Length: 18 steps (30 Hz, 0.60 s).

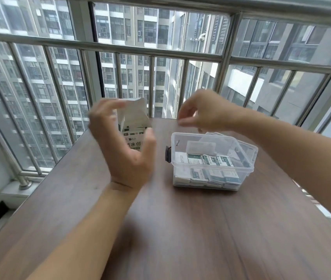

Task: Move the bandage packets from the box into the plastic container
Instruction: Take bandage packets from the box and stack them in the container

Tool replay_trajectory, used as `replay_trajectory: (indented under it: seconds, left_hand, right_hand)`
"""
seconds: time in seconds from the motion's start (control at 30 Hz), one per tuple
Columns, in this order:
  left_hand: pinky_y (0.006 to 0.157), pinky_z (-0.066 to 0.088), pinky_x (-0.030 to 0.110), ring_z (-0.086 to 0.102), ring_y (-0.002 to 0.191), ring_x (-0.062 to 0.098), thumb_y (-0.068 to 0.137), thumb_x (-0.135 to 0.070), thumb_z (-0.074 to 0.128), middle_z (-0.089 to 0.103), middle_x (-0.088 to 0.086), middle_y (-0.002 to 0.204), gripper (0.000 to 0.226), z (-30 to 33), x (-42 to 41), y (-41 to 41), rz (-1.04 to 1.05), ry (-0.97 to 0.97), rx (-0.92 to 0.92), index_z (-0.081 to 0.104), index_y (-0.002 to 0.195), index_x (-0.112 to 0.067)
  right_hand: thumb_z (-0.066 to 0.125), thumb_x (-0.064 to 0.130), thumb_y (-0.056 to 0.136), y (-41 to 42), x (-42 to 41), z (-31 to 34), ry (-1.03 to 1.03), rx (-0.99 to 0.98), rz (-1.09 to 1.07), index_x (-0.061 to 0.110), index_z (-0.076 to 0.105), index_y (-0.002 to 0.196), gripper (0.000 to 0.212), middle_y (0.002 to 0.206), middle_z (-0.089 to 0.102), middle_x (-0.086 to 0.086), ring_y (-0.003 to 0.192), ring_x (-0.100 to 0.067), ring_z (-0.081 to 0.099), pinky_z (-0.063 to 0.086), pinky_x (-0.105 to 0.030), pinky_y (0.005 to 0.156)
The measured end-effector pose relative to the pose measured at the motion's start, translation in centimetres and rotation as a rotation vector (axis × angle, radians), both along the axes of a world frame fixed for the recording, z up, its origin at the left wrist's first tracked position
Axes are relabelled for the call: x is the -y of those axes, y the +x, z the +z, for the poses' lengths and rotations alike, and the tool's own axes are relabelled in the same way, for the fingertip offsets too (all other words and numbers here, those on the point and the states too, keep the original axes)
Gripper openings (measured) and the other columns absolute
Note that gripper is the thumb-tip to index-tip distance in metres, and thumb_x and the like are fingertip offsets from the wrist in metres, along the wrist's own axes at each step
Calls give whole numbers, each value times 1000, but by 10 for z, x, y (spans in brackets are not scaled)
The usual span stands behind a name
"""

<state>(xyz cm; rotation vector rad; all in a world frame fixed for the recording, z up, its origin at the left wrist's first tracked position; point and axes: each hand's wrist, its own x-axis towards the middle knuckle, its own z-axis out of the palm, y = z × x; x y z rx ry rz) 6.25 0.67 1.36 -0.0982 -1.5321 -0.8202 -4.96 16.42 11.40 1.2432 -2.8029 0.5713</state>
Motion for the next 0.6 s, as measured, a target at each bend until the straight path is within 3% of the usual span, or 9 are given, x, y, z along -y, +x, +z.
replay_trajectory:
  seconds: [0.07, 0.13, 0.2, 0.27, 0.33, 0.37, 0.43, 0.5, 0.6]
  left_hand:
    - [109, 37, 55, 41, 128, 26, 63, -13, 60, 37, 1, 132, 76, -4, 28, -1, -13, 220, 111, 38, 135, -4]
    - [123, 24, 44, 26, 144, 17, 61, -13, 61, 27, -3, 152, 101, -10, 51, 0, -191, 428, 382, 19, 153, -20]
    - [121, 24, 40, 18, 149, 13, 57, -10, 66, 19, -3, 162, 120, -20, 61, -6, -422, 578, 623, 5, 158, -30]
    - [110, 41, 34, 26, 146, 13, 58, 0, 78, 30, -2, 156, 126, -31, 66, -14, -535, 597, 792, 8, 159, -28]
    - [94, 52, 32, 41, 140, 20, 54, 9, 81, 52, -3, 135, 109, -40, 68, -23, -516, 557, 846, 37, 147, -28]
    - [93, 55, 36, 49, 135, 24, 48, 7, 78, 60, -3, 124, 93, -43, 67, -26, -489, 524, 834, 53, 130, -31]
    - [93, 55, 33, 60, 120, 18, 47, 0, 74, 67, 2, 110, 70, -43, 66, -27, -465, 466, 748, 61, 109, -30]
    - [91, 50, 26, 60, 103, 5, 56, 1, 82, 68, 5, 110, 66, -40, 69, -26, -407, 387, 642, 61, 114, -23]
    - [95, 51, 29, 65, 108, 7, 63, 9, 70, 70, 0, 111, 63, -34, 71, -23, -430, 374, 558, 61, 115, -25]
  right_hand:
    - [73, 14, 92, 17, 11, 12, -194, -70, 114, 9, 78, 100, 11, 95, 76, 1, 58, 17, 61, 46, -3, 55]
    - [71, 11, 93, 34, 28, 17, -235, -42, 233, 11, 78, 104, 13, 96, 74, 9, 62, 22, 58, 44, 0, 56]
    - [70, 14, 94, 44, 43, 13, -127, -60, 258, 19, 78, 107, 16, 102, 71, 17, 67, 25, 57, 42, 3, 62]
    - [68, 17, 96, 44, 59, 7, -8, -155, 224, 23, 77, 112, 19, 115, 72, 14, 83, 18, 58, 38, 3, 79]
    - [67, 18, 96, 39, 71, 1, 72, -192, 164, 22, 74, 119, 24, 123, 71, 8, 105, -1, 63, 42, -14, 98]
    - [69, 20, 95, 37, 75, -3, 116, -201, 129, 21, 73, 121, 27, 124, 70, 5, 109, -11, 64, 47, -24, 102]
    - [77, 23, 88, 34, 79, -11, 188, -257, 69, 23, 71, 123, 36, 121, 69, 3, 105, -21, 65, 55, -40, 96]
    - [81, 21, 83, 37, 76, -19, 176, -320, 47, 27, 68, 125, 44, 121, 69, 4, 104, -23, 66, 57, -44, 90]
    - [80, 26, 83, 48, 68, -28, 139, -420, 34, 32, 64, 131, 51, 123, 70, 3, 107, -27, 67, 56, -40, 89]
